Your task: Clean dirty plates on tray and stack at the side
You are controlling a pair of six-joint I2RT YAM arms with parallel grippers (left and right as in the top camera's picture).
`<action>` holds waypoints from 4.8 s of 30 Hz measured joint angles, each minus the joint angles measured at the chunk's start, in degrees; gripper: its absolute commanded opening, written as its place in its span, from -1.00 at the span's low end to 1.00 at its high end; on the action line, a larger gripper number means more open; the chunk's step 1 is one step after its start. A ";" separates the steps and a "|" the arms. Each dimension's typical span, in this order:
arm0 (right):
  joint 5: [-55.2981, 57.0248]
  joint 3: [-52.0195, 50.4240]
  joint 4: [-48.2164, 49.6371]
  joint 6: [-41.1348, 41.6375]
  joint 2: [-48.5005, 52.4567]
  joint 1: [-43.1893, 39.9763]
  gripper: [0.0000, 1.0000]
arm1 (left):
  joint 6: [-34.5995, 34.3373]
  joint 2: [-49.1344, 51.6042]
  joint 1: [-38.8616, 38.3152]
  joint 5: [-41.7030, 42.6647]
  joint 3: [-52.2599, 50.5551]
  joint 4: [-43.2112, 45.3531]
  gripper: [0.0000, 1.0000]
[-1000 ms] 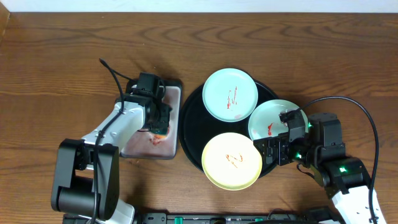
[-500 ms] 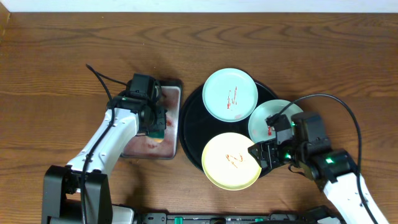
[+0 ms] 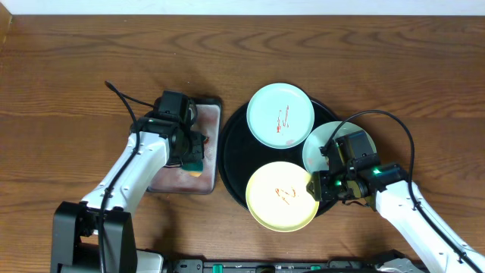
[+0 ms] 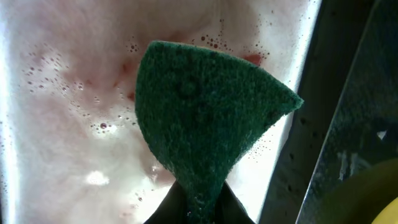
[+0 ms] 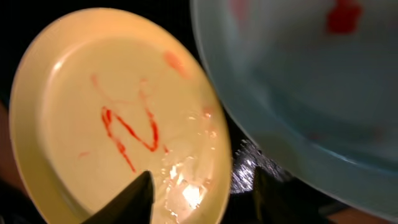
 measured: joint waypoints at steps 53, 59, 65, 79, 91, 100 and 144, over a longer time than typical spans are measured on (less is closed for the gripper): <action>4.52 -0.02 15.98 6.95 10.49 5.27 -0.97 | -4.90 -26.36 1.79 -4.15 -0.11 12.46 -0.85; 4.52 -0.02 15.98 6.95 10.49 5.27 -0.97 | -4.90 -26.36 1.77 -4.13 -0.11 12.90 -0.85; 4.52 -0.02 15.98 6.95 10.49 5.27 -0.97 | -4.66 -23.74 -2.67 0.07 -0.11 12.76 -0.85; 4.70 -0.02 15.28 6.95 10.49 5.27 -0.97 | -12.94 0.39 -29.00 11.89 -0.09 16.44 -0.85; 5.53 -0.02 14.67 6.95 10.69 5.27 -0.98 | -22.97 11.85 -36.98 10.88 0.02 22.97 -0.85; 3.89 -0.02 14.69 6.95 10.71 5.49 -0.98 | -23.98 11.69 -34.38 4.20 1.29 15.52 -0.85; 10.45 0.07 15.19 8.33 3.06 10.40 -0.98 | -7.10 4.59 -3.02 -8.59 0.74 7.69 0.24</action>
